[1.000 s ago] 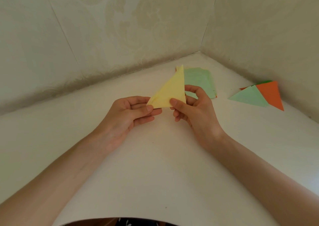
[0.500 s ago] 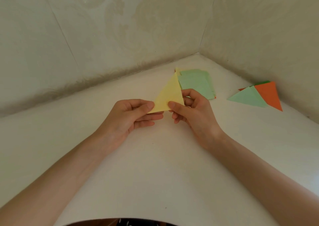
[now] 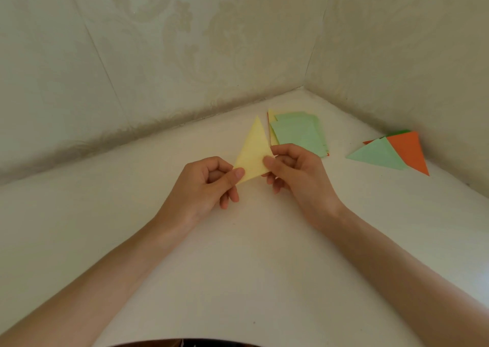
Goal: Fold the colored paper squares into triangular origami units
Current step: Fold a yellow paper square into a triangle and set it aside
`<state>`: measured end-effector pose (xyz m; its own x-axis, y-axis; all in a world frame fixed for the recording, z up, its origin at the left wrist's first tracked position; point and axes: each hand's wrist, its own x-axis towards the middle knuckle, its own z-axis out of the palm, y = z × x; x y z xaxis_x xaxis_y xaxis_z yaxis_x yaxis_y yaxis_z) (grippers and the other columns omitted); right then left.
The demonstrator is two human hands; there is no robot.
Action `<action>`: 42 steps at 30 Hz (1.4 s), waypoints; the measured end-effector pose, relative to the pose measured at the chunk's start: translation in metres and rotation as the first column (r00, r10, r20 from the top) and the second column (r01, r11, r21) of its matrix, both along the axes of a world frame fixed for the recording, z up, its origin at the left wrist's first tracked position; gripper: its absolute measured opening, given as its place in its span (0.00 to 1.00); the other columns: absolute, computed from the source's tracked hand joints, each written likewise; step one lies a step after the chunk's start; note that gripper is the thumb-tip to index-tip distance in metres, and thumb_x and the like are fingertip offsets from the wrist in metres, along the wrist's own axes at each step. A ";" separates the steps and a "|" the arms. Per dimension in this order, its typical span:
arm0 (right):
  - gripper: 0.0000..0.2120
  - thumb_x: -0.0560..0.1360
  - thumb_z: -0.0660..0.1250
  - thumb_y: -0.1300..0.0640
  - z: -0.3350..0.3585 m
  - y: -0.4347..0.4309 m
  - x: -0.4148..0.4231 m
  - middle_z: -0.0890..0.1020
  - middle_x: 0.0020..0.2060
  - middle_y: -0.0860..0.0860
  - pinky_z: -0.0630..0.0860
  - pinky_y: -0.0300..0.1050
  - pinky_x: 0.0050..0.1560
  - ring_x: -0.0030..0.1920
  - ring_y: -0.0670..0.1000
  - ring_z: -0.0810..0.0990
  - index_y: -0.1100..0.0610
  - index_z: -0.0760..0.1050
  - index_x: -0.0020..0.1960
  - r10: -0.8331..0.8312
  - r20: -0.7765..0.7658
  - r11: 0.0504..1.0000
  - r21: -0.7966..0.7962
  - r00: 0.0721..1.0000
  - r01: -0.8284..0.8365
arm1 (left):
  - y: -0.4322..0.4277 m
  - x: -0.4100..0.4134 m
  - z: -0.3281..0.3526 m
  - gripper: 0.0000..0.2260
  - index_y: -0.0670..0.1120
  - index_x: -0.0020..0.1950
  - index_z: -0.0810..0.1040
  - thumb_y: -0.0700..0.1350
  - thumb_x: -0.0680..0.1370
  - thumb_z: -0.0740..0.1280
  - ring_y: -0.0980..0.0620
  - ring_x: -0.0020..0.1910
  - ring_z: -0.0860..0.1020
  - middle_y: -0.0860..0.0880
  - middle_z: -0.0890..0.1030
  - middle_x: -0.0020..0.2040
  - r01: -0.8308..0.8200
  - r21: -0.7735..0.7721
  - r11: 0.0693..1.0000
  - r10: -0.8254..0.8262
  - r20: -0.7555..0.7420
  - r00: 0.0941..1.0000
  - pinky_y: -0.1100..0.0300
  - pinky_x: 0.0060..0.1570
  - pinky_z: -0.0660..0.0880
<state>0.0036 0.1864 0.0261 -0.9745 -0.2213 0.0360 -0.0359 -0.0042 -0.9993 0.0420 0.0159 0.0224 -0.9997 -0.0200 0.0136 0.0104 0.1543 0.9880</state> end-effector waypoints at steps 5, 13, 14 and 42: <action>0.11 0.79 0.60 0.65 0.006 0.024 -0.016 0.80 0.35 0.37 0.67 0.28 0.42 0.38 0.36 0.75 0.54 0.80 0.50 0.218 -0.276 0.894 0.442 0.936 -0.078 | -0.009 0.002 -0.007 0.13 0.48 0.38 0.79 0.56 0.75 0.66 0.57 0.31 0.72 0.57 0.74 0.33 -0.215 -0.487 0.847 -0.053 -0.479 0.876 0.66 0.34 0.66; 0.09 0.79 0.63 0.56 -0.008 0.020 -0.018 0.73 0.43 0.49 0.64 0.39 0.55 0.49 0.50 0.68 0.54 0.79 0.56 0.427 -0.340 0.636 0.772 0.838 -0.010 | -0.010 0.000 -0.025 0.15 0.49 0.56 0.82 0.52 0.79 0.58 0.60 0.55 0.75 0.56 0.80 0.56 0.100 -0.791 0.603 -0.579 -0.349 0.736 0.62 0.54 0.72; 0.09 0.79 0.63 0.56 -0.009 0.022 -0.017 0.74 0.45 0.50 0.65 0.42 0.56 0.51 0.52 0.68 0.54 0.79 0.56 0.397 -0.382 0.636 0.770 0.834 0.049 | -0.012 0.001 -0.025 0.16 0.49 0.57 0.82 0.53 0.79 0.57 0.62 0.56 0.75 0.57 0.80 0.57 0.112 -0.784 0.610 -0.570 -0.336 0.750 0.62 0.54 0.72; 0.21 0.72 0.53 0.62 -0.016 0.057 0.035 0.82 0.48 0.51 0.74 0.47 0.47 0.51 0.56 0.78 0.57 0.81 0.56 0.627 -0.564 0.392 0.824 0.538 0.408 | -0.015 0.014 -0.019 0.19 0.51 0.64 0.77 0.54 0.81 0.51 0.50 0.51 0.76 0.49 0.77 0.57 -0.076 -0.954 0.290 -0.640 -0.252 0.726 0.55 0.47 0.75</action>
<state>0.0386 0.2433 0.0105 -0.5876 -0.7217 0.3658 -0.7585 0.6488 0.0616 0.0561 0.0012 0.0030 -0.7149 0.6435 0.2734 0.6710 0.7414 0.0098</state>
